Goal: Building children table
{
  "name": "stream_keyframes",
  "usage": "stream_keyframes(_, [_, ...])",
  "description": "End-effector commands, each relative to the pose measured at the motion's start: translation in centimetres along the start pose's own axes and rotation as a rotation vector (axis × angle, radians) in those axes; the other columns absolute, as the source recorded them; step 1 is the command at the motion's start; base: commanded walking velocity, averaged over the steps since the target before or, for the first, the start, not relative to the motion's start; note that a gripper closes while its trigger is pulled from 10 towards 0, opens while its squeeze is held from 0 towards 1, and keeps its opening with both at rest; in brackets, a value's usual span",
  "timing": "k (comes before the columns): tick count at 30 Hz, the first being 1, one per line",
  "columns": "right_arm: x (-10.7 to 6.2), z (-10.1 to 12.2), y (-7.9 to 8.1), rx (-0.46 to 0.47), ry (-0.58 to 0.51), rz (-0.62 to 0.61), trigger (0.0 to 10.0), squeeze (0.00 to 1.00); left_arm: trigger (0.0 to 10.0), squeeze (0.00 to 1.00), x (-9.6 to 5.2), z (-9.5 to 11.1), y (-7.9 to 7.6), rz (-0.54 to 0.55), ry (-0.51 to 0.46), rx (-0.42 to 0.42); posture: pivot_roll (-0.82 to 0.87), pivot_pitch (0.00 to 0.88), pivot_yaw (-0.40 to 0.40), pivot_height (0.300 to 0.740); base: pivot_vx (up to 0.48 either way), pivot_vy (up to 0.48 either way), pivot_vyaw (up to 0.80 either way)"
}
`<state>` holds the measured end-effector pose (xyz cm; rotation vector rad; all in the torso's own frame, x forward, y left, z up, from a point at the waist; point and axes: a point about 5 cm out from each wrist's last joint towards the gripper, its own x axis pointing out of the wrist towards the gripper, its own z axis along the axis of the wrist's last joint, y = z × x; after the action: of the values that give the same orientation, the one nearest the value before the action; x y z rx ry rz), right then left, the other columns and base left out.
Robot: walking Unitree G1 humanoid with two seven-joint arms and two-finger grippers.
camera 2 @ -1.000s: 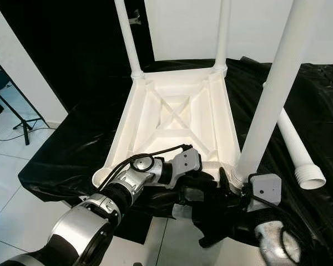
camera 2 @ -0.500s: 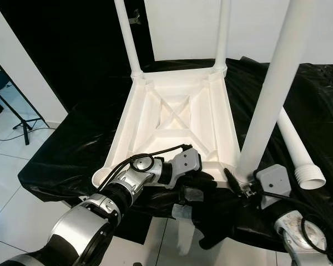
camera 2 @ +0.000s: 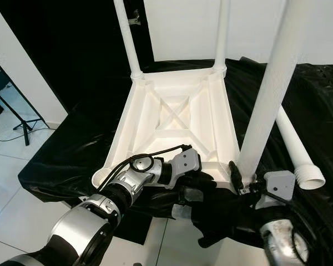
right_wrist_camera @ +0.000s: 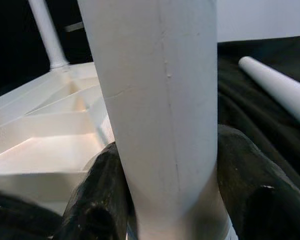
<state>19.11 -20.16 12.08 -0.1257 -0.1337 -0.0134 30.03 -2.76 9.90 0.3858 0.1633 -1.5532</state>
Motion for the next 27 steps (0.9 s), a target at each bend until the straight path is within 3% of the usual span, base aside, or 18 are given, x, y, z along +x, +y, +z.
stream_keyframes(1, [-0.6, -0.9, 0.0, -0.027, 0.05, -0.039, 0.0, 0.0, 10.0, 0.0, 0.1, -3.6, -1.2, 0.125, 0.115, -0.136, 0.0, 0.0, 0.089, 0.74, 0.0, 0.0, 0.0])
stream_keyframes(8, [-0.6, -0.9, -0.4, -0.065, 0.045, -0.156, 0.0, 0.0, 10.0, 0.0, 0.0, -3.7, -1.2, 0.129, 0.12, -0.137, -0.01, 0.0, 0.091, 0.74, 0.0, 0.0, 0.0])
stream_keyframes(9, [-0.6, -0.9, -0.5, -0.071, 0.05, -0.162, 2.8, 0.0, 10.0, 0.0, 0.1, -3.7, -1.1, 0.129, 0.12, -0.136, -0.01, 0.0, 0.092, 0.74, 0.0, 0.0, 0.0])
stream_keyframes(10, [-0.4, -1.0, -0.4, -0.075, 0.06, -0.134, 10.0, 0.0, 10.0, 0.0, 0.1, -3.7, -1.1, 0.129, 0.12, -0.135, -0.01, 0.0, 0.09, 0.74, 0.0, 0.0, 0.0])
stream_keyframes(14, [-0.2, -1.0, -0.2, -0.088, 0.056, -0.074, 10.0, 0.0, 10.0, 0.0, 0.1, -3.6, -1.1, 0.129, 0.119, -0.132, -0.02, 0.0, 0.091, 0.74, 0.0, 0.0, 0.0])
stream_keyframes(15, [-0.2, -0.8, -0.4, -0.087, 0.043, -0.055, 10.0, 1.0, 10.0, 0.0, 0.2, -3.5, -1.1, 0.129, 0.119, -0.131, -0.02, 0.0, 0.09, 0.74, 0.0, 0.0, 0.0])
stream_keyframes(22, [0.2, -0.7, -0.8, -0.098, 0.032, -0.017, 10.0, 1.0, 10.0, 0.0, 0.2, -3.5, -1.1, 0.128, 0.118, -0.131, -0.02, 0.0, 0.092, 0.74, 0.0, 0.0, 0.0])
stream_keyframes(24, [0.4, -0.9, -0.7, -0.107, 0.05, 0.053, 10.0, 0.97, 10.0, 0.0, 0.2, -3.5, -1.1, 0.129, 0.118, -0.13, -0.03, 0.0, 0.095, 0.74, 0.0, 0.0, 0.0])
stream_keyframes(25, [0.7, -1.0, -0.5, -0.127, 0.071, 0.183, 10.0, 0.0, 10.0, 0.0, 0.2, -3.5, -1.1, 0.125, 0.122, -0.128, -0.03, 0.0, 0.1, 0.74, 0.0, 0.0, 0.0])
stream_keyframes(26, [0.7, -1.0, -0.5, -0.127, 0.071, 0.183, 10.0, 0.0, 10.0, 0.0, 0.2, -3.5, -1.1, 0.125, 0.122, -0.128, -0.03, 0.0, 0.1, 0.74, 0.0, 0.0, 0.0])
stream_keyframes(27, [0.8, -1.0, -0.5, -0.153, 0.082, 0.311, 10.0, 0.0, 10.0, 0.0, 0.3, -3.5, -1.1, 0.122, 0.123, -0.126, -0.03, 0.0, 0.099, 0.74, 0.0, 0.0, 0.0])
